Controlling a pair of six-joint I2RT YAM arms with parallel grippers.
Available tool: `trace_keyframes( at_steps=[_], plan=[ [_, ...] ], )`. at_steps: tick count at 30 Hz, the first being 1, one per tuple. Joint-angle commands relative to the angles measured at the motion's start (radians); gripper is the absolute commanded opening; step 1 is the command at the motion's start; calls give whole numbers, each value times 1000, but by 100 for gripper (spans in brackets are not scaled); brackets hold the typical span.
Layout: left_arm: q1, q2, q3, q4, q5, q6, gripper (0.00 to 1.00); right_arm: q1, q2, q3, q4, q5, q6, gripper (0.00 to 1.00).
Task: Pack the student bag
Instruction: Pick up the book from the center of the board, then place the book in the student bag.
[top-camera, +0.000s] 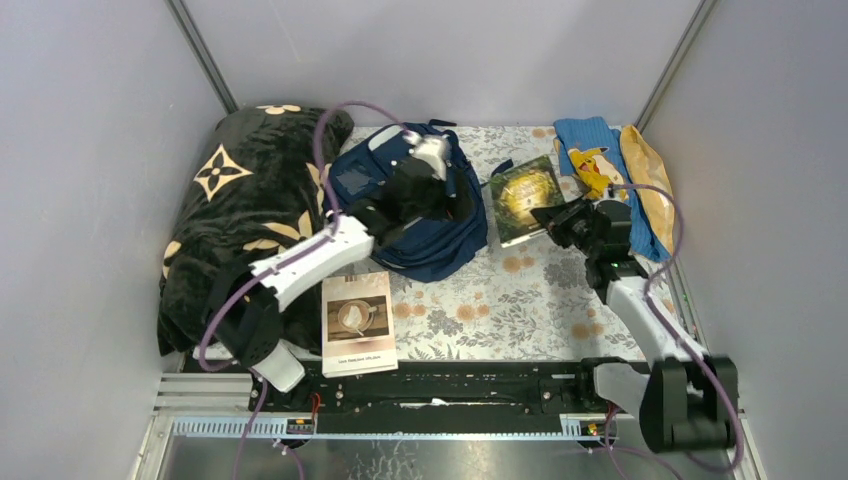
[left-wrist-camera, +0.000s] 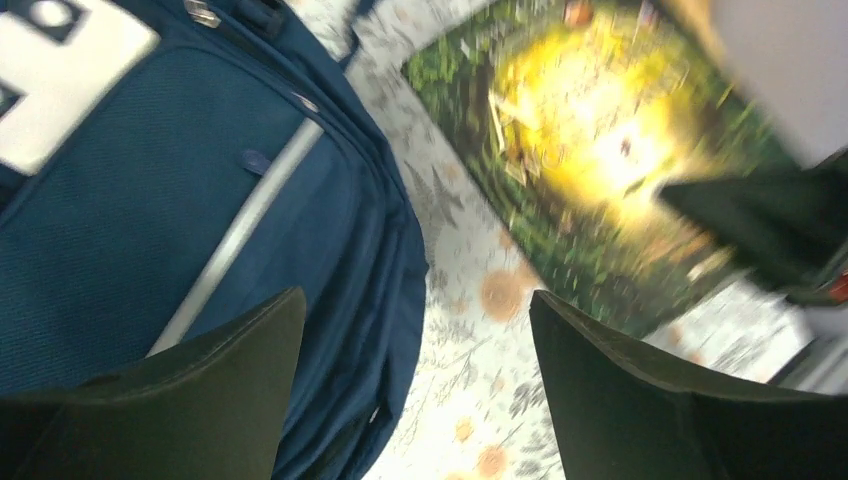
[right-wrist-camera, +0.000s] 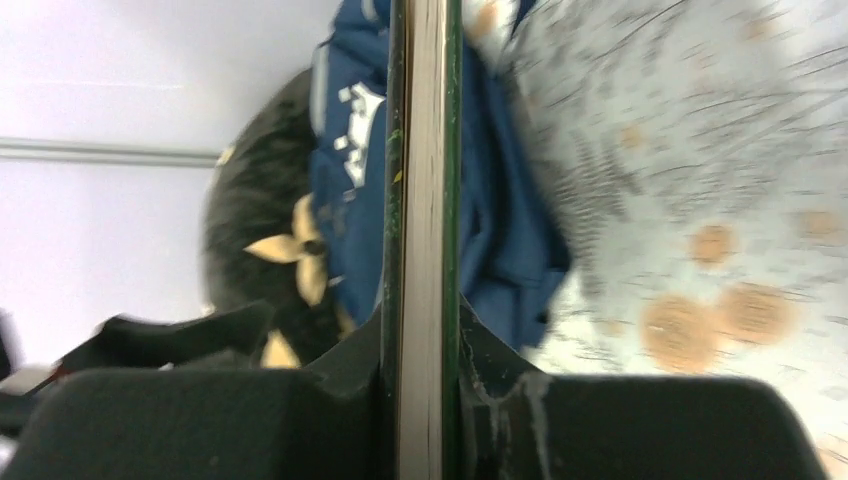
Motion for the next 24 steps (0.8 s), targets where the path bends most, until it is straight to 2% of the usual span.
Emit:
trace_keyframes(
  at_steps=[1, 5, 12, 24],
  plan=[
    [-189, 124, 113, -317, -272, 378, 88, -13, -198, 153, -487, 306, -356, 0],
    [-224, 219, 160, -334, -270, 389, 82, -33, -249, 210, -584, 362, -426, 0],
    [-225, 335, 222, -364, -323, 380, 70, -34, -268, 206, -583, 350, -428, 0],
    [-223, 330, 182, -314, -406, 363, 45, -34, -238, 191, -552, 292, -406, 0]
  ],
)
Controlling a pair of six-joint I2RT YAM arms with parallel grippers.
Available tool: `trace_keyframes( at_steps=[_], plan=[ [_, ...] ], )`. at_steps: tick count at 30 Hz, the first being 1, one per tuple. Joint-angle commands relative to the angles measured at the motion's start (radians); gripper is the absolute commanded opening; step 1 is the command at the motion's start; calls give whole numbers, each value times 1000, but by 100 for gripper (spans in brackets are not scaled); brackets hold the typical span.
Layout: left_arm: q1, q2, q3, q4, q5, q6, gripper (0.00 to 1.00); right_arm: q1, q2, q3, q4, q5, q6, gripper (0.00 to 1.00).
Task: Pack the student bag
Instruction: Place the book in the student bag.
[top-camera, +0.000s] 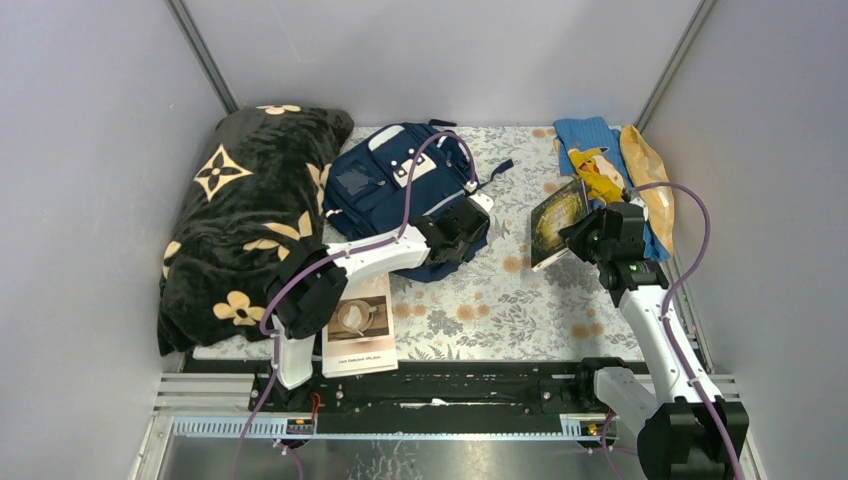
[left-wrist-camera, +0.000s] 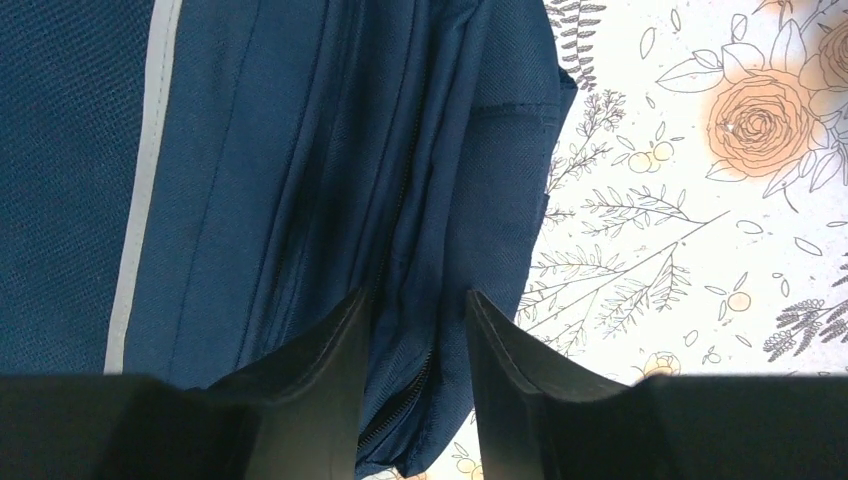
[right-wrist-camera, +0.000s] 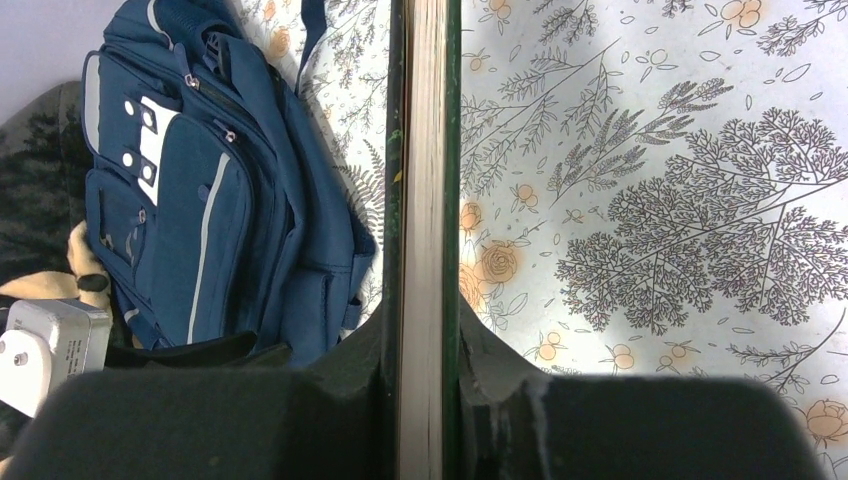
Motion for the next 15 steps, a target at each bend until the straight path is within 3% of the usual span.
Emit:
trace_keyframes(
  at_steps=[1, 6, 15],
  plan=[
    [6, -13, 12, 28, -73, 16, 46, -1, -10, 35, 108, -29, -3, 0],
    [6, -2, 42, 3, -73, 11, 63, -1, -14, 32, 110, -42, -5, 0],
    [40, -13, 32, 18, -51, -39, 51, -2, -9, 21, 117, -59, 1, 0]
  ],
)
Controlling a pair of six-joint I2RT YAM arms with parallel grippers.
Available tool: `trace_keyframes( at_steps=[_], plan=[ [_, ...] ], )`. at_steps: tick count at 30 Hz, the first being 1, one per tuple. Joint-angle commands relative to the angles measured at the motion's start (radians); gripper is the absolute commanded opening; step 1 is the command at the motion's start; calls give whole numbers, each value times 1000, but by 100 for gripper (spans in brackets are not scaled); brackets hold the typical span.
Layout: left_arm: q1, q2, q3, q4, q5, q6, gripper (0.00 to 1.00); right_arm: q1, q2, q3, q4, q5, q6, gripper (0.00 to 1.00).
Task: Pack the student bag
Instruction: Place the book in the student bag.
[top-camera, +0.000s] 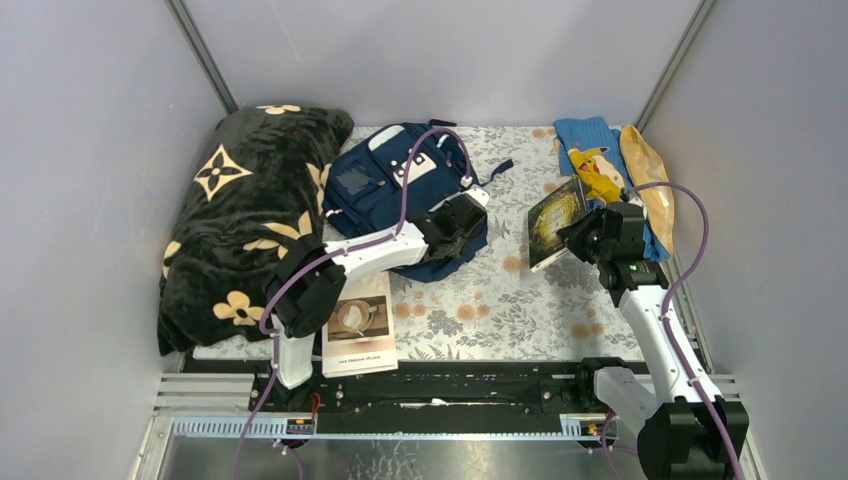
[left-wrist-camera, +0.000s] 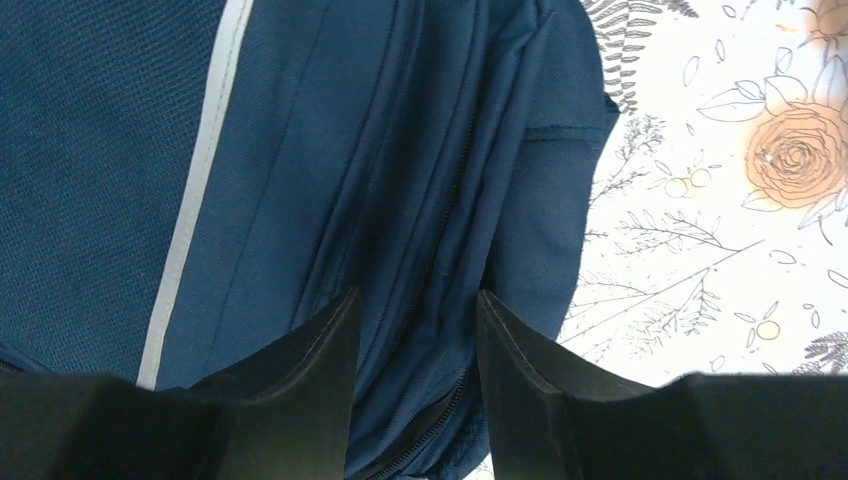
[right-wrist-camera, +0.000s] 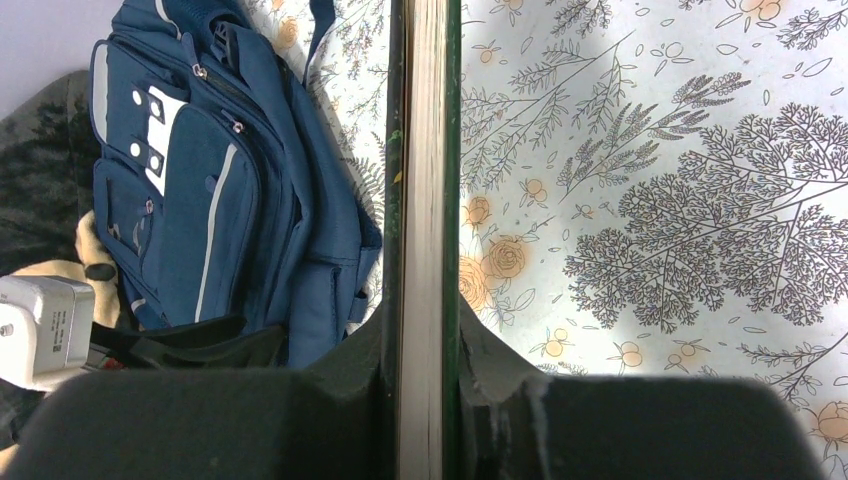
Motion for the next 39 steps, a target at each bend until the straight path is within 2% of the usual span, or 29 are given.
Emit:
trace_keyframes(
  at_steps=[1, 8, 12, 14, 17, 22, 29, 35, 39],
  plan=[
    [27, -11, 21, 21, 3, -36, 51, -1, -10, 22, 116, -35, 1, 0],
    [32, 36, 29, 6, 34, -82, 47, -1, 1, 14, 132, -64, 14, 0],
    [32, 38, 53, -15, 86, -79, 54, 0, 2, 22, 128, -71, 6, 0],
    [32, 41, 63, -22, 95, -68, 53, -1, 6, 24, 128, -84, 6, 0],
    [35, 67, 96, -46, 93, -60, 27, -1, 11, 27, 137, -107, 6, 0],
    [49, 92, 167, -112, 96, -54, 0, 0, 8, 32, 157, -152, -6, 0],
    [133, -63, 303, -174, 102, -78, 0, 2, 25, 15, 325, -427, 6, 0],
    [278, -231, 276, -13, 225, -149, 0, 36, 56, -42, 494, -551, 114, 0],
    [362, -271, 260, 42, 320, -198, 0, 125, 149, -34, 557, -563, 183, 0]
  ],
)
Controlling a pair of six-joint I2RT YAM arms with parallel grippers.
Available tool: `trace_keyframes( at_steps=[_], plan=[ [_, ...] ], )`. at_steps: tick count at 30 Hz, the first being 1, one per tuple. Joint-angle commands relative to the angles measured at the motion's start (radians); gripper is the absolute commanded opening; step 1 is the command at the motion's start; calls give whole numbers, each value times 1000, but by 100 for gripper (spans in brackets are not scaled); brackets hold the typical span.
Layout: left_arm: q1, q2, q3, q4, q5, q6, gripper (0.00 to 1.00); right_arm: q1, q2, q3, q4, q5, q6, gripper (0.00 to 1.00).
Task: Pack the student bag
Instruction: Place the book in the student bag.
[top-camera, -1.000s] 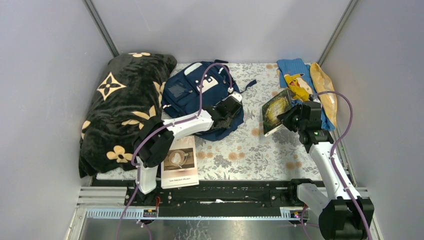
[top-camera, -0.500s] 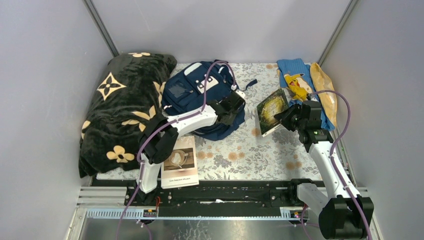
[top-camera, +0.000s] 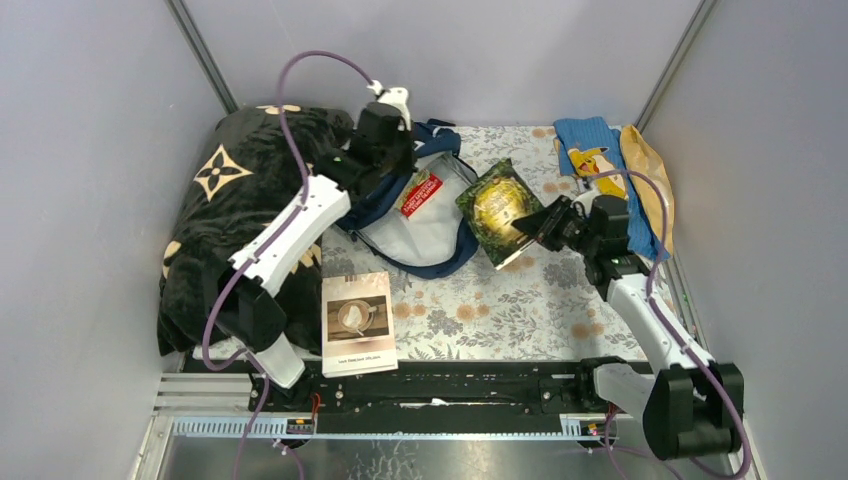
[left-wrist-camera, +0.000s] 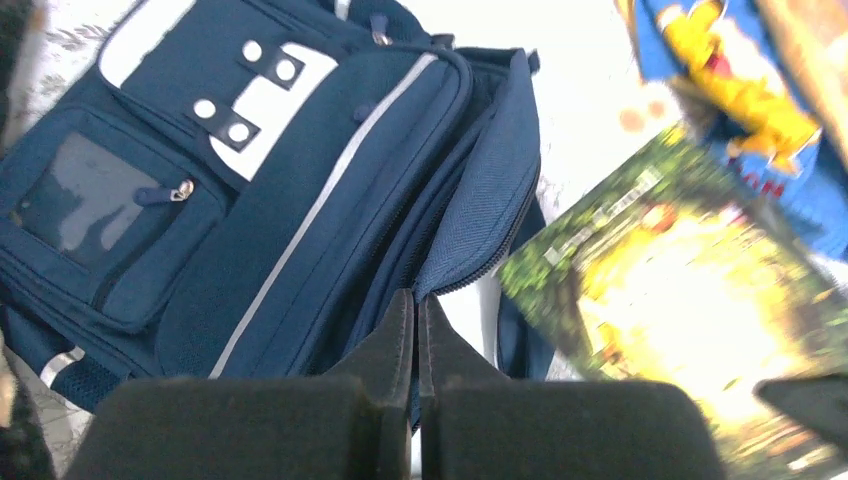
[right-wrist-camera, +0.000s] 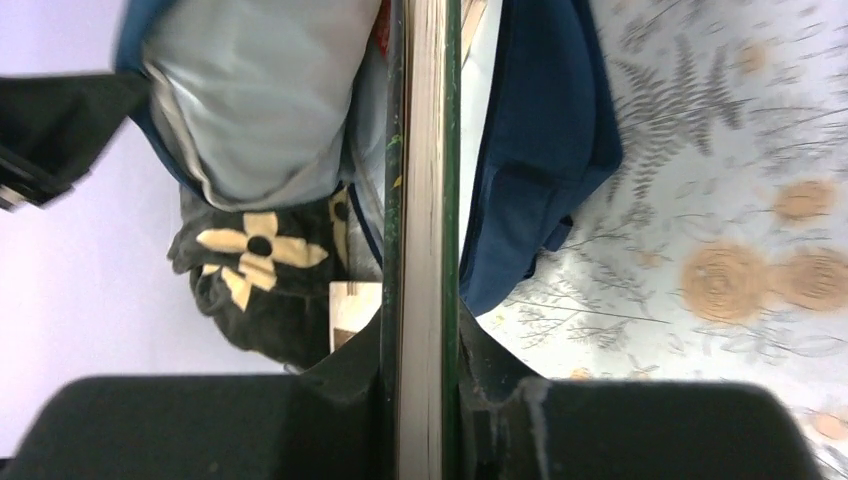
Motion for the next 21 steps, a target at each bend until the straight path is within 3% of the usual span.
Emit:
trace_keyframes(
  at_steps=[1, 10, 18, 21],
  plan=[
    [76, -45, 7, 170, 101, -74, 0, 112, 85, 19, 244, -89, 107, 0],
    [121, -85, -54, 254, 228, -146, 0, 301, 391, 118, 448, 7, 193, 0],
    [123, -114, -74, 275, 281, -172, 0, 334, 707, 308, 668, 33, 339, 0],
    [123, -131, -80, 277, 298, -177, 0, 338, 778, 381, 657, 45, 358, 0]
  ],
)
